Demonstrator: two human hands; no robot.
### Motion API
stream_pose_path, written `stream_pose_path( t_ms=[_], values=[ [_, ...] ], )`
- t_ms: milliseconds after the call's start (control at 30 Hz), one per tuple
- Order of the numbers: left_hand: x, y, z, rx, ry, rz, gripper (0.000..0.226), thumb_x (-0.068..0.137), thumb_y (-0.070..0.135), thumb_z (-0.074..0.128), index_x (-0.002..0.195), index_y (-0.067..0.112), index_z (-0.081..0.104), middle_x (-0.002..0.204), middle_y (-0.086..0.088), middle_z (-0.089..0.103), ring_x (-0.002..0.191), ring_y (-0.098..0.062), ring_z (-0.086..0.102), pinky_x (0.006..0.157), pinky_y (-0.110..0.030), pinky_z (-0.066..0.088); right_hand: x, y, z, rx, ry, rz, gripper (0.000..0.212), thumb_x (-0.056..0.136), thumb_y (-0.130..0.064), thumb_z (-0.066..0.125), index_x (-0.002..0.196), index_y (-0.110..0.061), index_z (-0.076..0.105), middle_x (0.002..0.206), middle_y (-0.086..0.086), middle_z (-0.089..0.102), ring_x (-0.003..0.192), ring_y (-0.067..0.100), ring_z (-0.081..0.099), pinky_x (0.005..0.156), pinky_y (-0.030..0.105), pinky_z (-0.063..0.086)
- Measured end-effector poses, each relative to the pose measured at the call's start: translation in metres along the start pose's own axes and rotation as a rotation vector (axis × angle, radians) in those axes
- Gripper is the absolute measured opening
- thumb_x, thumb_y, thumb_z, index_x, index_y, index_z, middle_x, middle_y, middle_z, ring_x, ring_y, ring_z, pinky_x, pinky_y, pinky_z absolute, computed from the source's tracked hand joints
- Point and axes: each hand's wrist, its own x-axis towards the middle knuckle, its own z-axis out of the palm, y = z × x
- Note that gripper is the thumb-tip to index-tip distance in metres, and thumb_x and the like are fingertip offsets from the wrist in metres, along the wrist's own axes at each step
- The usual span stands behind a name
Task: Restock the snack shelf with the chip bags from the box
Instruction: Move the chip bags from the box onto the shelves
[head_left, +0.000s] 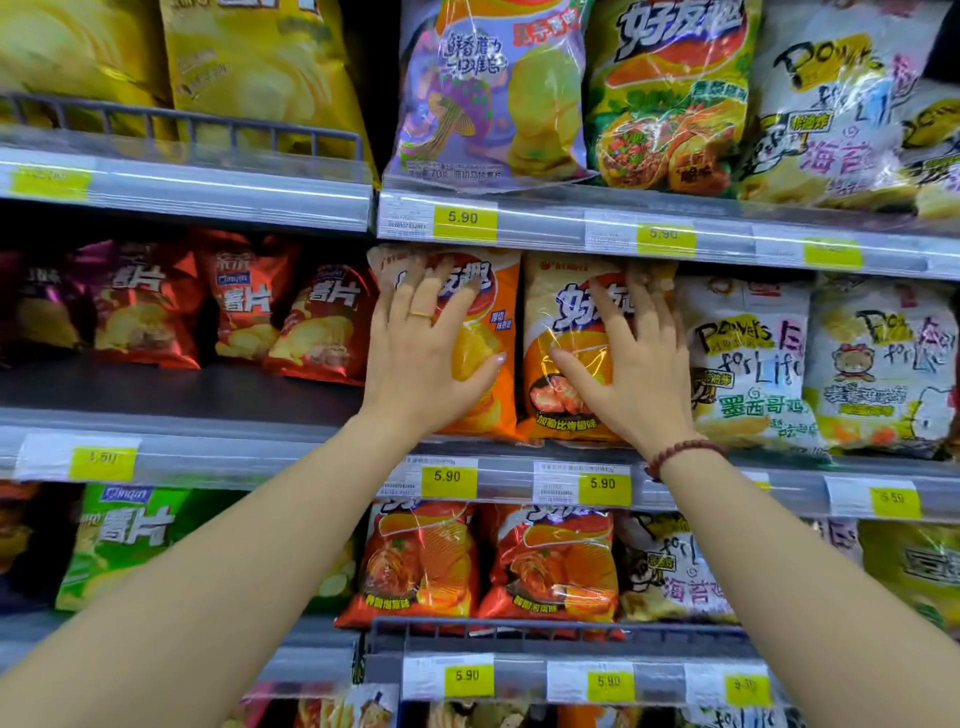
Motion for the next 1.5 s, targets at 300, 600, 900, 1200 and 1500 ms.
stream_pose_path(
  t_ms=[300,600,900,1200,1500],
  values=[
    [-0.029,-0.005,-0.026,-0.155,-0.054,-0.013,0.058,0.078,0.043,0.063,0.127,0.014,0.058,0.144,-0.013,0.047,0.137,-0.036,0.039,0.111,-0.050,0.032,-0.031,0.001,0.004,0.110,0.076,0.015,0.067,0.087,-0.058,0.050,0.142,-0.021,0.042,0.148,0.014,0.038,0.135,0.034,0.037,0.110,0.049,0.031],
    [-0.111,-0.026,-0.073,-0.231,-0.265,-0.027,0.052,0.079,0.041,0.059,0.120,0.008,0.060,0.124,-0.017,0.057,0.116,-0.036,0.053,0.093,-0.047,0.046,-0.134,-0.036,-0.005,0.160,-0.030,0.074,0.062,0.088,-0.047,0.056,0.140,-0.017,0.046,0.149,0.014,0.038,0.136,0.033,0.037,0.108,0.053,0.033],
    [-0.257,-0.048,-0.105,-0.362,-0.599,-0.046,0.046,0.080,0.038,0.058,0.116,0.009,0.060,0.111,-0.011,0.061,0.105,-0.031,0.056,0.087,-0.042,0.047,-0.279,-0.088,0.008,0.191,-0.331,0.274,0.059,0.089,-0.046,0.057,0.138,-0.016,0.046,0.147,0.012,0.038,0.136,0.029,0.035,0.107,0.046,0.034],
    [-0.457,-0.053,-0.083,-0.334,-1.048,-0.342,0.055,0.078,0.048,0.050,0.116,0.009,0.061,0.109,-0.011,0.063,0.106,-0.033,0.058,0.081,-0.036,0.047,-0.469,-0.085,0.072,0.210,-0.761,0.500,0.060,0.088,-0.044,0.059,0.138,-0.012,0.045,0.144,0.013,0.040,0.133,0.029,0.037,0.103,0.044,0.040],
    [-0.695,-0.043,-0.053,-0.247,-1.370,-1.124,0.054,0.081,0.031,0.072,0.126,0.006,0.055,0.125,-0.014,0.060,0.118,-0.032,0.056,0.098,-0.036,0.044,-0.679,-0.081,0.149,0.253,-1.123,0.766,0.064,0.072,-0.045,0.060,0.119,-0.001,0.058,0.114,0.022,0.057,0.108,0.040,0.054,0.093,0.039,0.042]
  ],
)
